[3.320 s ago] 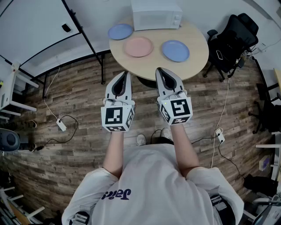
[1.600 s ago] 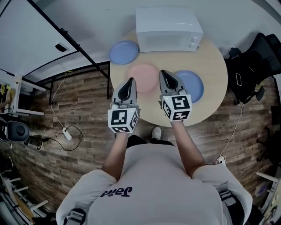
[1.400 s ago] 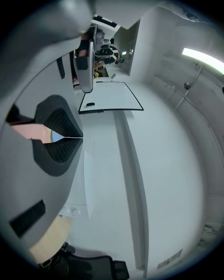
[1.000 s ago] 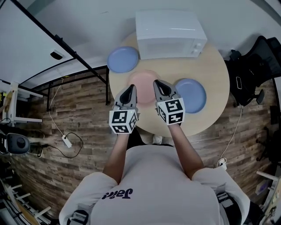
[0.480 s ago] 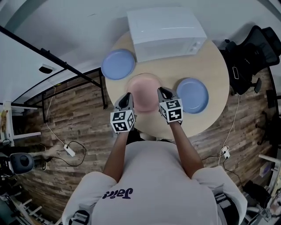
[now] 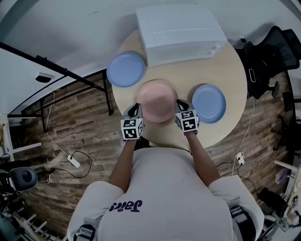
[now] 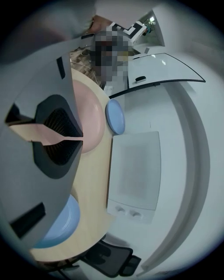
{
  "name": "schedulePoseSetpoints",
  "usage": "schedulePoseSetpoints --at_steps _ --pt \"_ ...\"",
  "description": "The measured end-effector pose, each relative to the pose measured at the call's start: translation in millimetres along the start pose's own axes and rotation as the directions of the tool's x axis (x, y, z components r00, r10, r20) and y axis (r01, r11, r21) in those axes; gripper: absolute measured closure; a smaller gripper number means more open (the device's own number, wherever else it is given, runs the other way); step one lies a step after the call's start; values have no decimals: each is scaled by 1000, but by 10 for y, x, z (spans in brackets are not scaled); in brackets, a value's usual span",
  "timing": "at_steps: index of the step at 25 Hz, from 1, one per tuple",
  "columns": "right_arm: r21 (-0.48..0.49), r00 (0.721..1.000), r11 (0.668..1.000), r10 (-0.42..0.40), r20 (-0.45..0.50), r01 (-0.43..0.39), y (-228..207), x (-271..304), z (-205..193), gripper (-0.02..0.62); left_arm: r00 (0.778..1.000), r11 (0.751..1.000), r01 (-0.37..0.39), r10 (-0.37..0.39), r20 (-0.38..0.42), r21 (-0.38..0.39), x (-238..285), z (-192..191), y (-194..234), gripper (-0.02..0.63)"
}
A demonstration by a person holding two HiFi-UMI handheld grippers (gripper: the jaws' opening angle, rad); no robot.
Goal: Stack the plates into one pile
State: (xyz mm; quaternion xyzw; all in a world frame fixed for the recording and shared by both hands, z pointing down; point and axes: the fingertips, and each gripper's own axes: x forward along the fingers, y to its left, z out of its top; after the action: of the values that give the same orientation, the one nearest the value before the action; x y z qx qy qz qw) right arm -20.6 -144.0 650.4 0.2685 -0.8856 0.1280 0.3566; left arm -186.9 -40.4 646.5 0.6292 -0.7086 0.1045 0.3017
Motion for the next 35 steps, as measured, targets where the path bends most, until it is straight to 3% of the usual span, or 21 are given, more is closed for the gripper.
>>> schedulePoseSetpoints --at_steps 5,9,10,12,13,20,23,28,35 --pt "65 999 998 -10 -53 14 -151 187 -153 575 999 997 -6 1 -54 -77 117 -170 144 583" --pt "89 996 996 -21 -81 28 -260 293 -241 572 995 995 -13 3 -100 -100 230 -299 199 498" --pt "94 996 995 -17 -92 26 -275 322 -275 560 993 994 -16 3 -115 -109 258 -350 213 485" --pt "113 993 993 -9 -119 22 -308 381 -359 428 989 992 -20 2 -146 -123 314 -458 228 468" --pt "122 991 992 -8 -132 25 -328 408 -400 422 987 991 -21 0 -159 -131 340 -504 235 463" --pt "162 984 986 3 -180 27 -375 522 -538 427 976 976 -62 16 -216 -207 407 -678 358 463" --pt "159 983 987 14 -183 15 -361 551 -539 482 974 969 -62 6 -228 -238 429 -720 373 463" --pt "147 980 989 23 -198 6 -305 576 -560 516 968 960 -43 -28 -250 -276 445 -805 319 466" --pt "144 980 989 10 -201 19 -297 580 -559 526 969 944 -76 -6 -247 -321 437 -848 305 535"
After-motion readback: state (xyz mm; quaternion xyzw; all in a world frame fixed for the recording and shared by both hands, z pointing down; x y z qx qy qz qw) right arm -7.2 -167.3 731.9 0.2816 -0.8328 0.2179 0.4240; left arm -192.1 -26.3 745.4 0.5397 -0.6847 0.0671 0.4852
